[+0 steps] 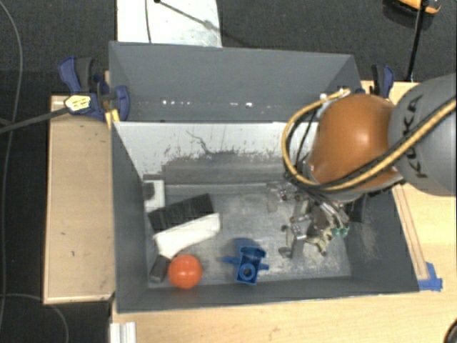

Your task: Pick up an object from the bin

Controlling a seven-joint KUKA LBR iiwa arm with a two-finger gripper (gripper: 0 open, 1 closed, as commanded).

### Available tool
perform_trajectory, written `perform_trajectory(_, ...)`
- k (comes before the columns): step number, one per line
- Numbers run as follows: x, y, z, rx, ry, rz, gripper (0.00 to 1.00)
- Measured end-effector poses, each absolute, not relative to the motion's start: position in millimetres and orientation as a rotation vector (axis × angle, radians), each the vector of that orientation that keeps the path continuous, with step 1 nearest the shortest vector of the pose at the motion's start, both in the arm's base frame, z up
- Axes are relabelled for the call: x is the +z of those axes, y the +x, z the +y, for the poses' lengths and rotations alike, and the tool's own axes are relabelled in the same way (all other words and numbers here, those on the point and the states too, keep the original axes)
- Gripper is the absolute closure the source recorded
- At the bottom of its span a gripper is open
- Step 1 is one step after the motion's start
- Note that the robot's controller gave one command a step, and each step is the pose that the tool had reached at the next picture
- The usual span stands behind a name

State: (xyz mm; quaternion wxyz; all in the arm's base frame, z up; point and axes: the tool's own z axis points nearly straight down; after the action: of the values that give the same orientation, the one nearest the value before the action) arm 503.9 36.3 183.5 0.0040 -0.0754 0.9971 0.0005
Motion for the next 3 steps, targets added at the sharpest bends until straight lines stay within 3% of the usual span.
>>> perform_trajectory(2, 93.7, 497.1, 77.8, 0.002, -0.434, 3.109, 0.0)
perform_trajectory(3, 77.5, 487.5, 78.6, 0.004, -0.793, 3.036, 1.0)
